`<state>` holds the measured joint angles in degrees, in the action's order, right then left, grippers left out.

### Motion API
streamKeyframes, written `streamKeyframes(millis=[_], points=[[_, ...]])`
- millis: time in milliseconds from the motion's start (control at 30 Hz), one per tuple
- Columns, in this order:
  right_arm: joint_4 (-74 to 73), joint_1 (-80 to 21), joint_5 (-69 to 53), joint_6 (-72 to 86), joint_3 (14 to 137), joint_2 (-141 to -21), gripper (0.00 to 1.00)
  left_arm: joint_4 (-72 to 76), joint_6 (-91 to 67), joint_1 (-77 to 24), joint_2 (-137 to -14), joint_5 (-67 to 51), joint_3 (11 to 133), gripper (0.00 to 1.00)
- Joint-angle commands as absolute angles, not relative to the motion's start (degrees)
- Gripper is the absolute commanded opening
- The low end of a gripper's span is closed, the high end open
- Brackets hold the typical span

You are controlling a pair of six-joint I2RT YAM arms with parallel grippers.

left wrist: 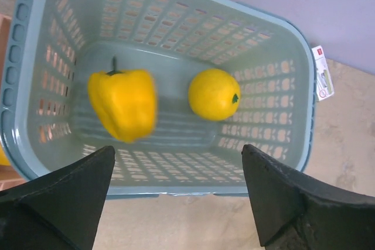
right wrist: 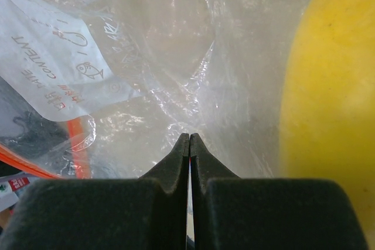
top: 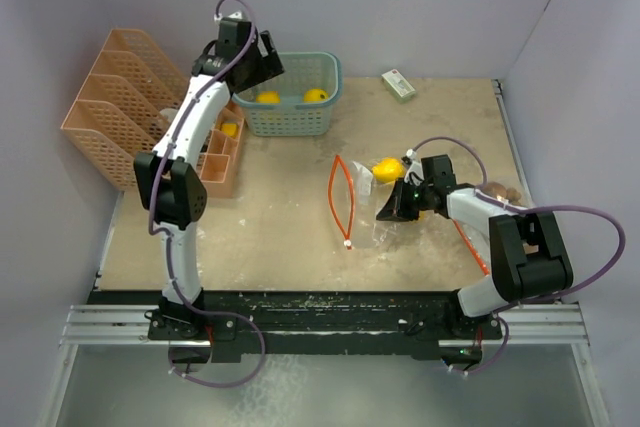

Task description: Open the zip-top bag and remove the fake food

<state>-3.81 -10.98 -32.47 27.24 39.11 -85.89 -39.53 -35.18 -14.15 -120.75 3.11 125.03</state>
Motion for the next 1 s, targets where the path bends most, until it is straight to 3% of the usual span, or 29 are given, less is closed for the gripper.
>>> streamKeyframes(millis=[0, 100, 400, 533, 667, 767, 867, 967], points=[[-4.1, -11.3, -32.2, 25.8, 39.4, -85.2, 0.00, -33.3, -34.7, -14.6, -114.6, 1.1, 121.6, 0.95], [-4.5, -11.3, -32.1, 25.5, 40.0, -84.9, 0.00, -29.8, -34.8, -15.5, -107.6, 1.7, 113.0, 0.95], [-10.2, -11.3, -23.3, 25.6, 46.5, -78.5, 0.02, -24.2, -38.3, -30.7, -87.3, 6.4, 81.1, 0.70], [-12.8, -11.3, -18.8, 26.5, 51.1, -76.8, 0.18, -22.5, -46.2, -38.0, -83.9, 7.5, 69.9, 0.65], [-16.6, -11.0, -10.7, 26.0, 55.8, -77.7, 0.48, -21.1, -48.5, -43.7, -85.9, 6.6, 66.2, 0.62], [-18.9, -10.8, -6.0, 25.2, 57.2, -80.7, 0.64, -21.5, -48.6, -46.6, -89.4, 6.7, 67.0, 0.61], [-17.9, -10.1, -1.9, 25.6, 57.0, -81.0, 0.74, -20.0, -49.0, -47.1, -91.9, 5.7, 67.8, 0.60], [-15.8, -8.8, -1.7, 25.4, 55.3, -81.6, 0.76, -17.8, -48.1, -47.2, -93.6, 3.5, 69.4, 0.59]])
